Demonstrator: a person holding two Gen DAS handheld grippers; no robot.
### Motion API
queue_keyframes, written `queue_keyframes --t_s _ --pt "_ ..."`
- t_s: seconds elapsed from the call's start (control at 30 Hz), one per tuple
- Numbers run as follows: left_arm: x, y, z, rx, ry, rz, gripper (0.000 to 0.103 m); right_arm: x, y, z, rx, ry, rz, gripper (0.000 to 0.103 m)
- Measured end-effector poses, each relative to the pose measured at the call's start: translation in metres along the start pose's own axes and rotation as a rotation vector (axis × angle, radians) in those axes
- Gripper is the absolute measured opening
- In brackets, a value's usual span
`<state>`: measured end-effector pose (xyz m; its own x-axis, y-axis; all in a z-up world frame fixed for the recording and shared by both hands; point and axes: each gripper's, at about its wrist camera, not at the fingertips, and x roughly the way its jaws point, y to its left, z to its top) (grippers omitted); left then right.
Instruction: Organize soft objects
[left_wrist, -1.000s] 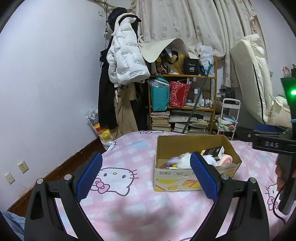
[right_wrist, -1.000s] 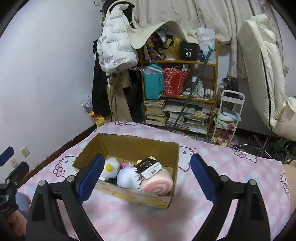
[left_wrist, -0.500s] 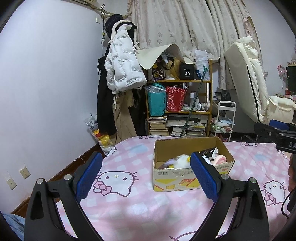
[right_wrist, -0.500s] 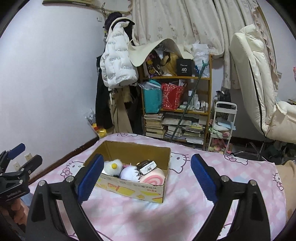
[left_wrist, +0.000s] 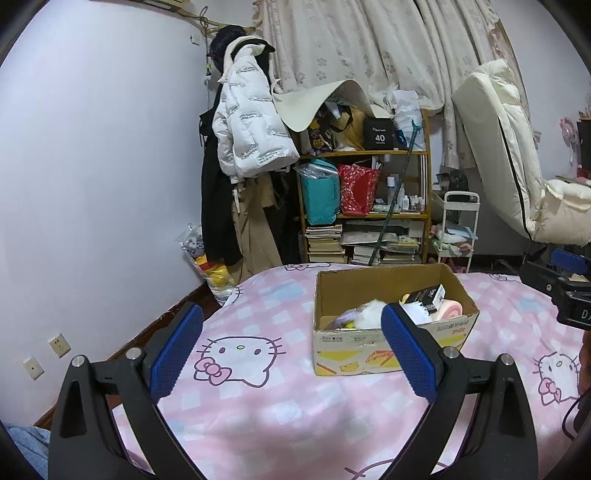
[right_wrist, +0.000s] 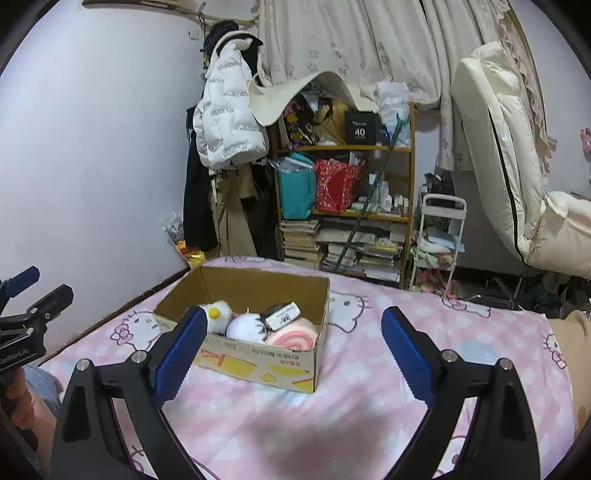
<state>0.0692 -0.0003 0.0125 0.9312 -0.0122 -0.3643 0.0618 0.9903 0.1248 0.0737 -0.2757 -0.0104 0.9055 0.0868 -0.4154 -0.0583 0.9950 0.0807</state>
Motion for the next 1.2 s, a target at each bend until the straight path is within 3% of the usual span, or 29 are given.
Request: queue_keyframes --t_s 1.2 --pt "0.008 -0.018 -0.007 0.061 0.050 -0.025 0.099 0.008 0.000 -0.015 0.008 0.053 0.018 0.100"
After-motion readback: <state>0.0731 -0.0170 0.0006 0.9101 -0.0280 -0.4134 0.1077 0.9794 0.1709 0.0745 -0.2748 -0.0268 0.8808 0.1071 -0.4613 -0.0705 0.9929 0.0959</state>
